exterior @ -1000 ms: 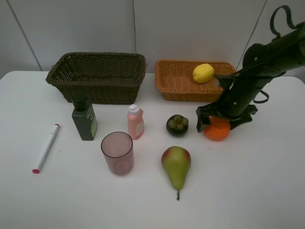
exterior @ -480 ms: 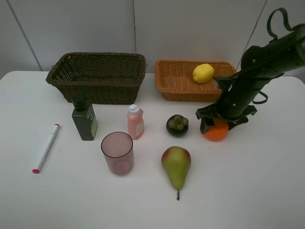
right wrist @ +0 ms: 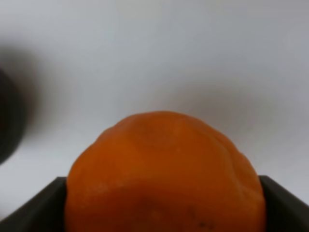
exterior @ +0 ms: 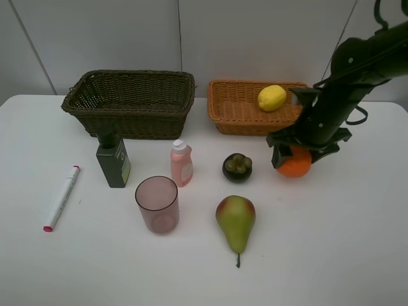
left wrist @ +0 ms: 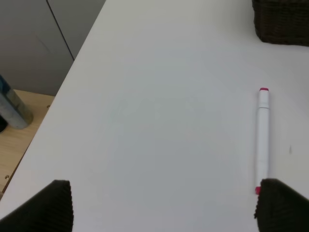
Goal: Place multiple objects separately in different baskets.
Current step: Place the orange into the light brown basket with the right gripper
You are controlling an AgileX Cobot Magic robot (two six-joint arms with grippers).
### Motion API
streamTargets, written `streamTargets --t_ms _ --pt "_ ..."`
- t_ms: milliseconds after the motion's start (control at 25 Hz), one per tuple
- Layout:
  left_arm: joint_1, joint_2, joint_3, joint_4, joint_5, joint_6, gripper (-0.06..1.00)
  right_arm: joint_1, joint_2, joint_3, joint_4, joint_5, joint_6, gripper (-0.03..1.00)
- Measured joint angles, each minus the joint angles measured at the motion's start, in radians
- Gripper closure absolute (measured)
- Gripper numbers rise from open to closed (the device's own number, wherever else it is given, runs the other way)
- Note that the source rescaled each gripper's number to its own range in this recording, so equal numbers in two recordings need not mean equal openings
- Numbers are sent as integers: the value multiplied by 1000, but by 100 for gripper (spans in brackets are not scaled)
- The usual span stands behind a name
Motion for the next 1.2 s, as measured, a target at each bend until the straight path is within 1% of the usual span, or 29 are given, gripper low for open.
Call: streamTargets --t_ms 200,320,480,560,720,920,1040,1200 --pt "0 0 0 0 0 0 -5 0 -106 -139 -11 116 2 69" --pt "0 0 0 0 0 0 -5 0 -127 -245 -29 169 4 69" --pt "0 0 0 0 0 0 -5 0 -125 -341 -56 181 4 69" --pt "0 0 0 0 0 0 -5 0 -120 -368 -67 152 4 69" --pt "0 0 0 0 0 0 -5 0 -86 -378 -107 22 4 69" --pt "0 0 0 0 0 0 -5 -25 20 -378 -116 -115 4 69" --pt "0 0 0 0 0 0 -5 -47 93 -378 -124 -174 4 69" --pt "0 0 0 0 0 0 -5 -79 172 -378 -127 -206 4 69"
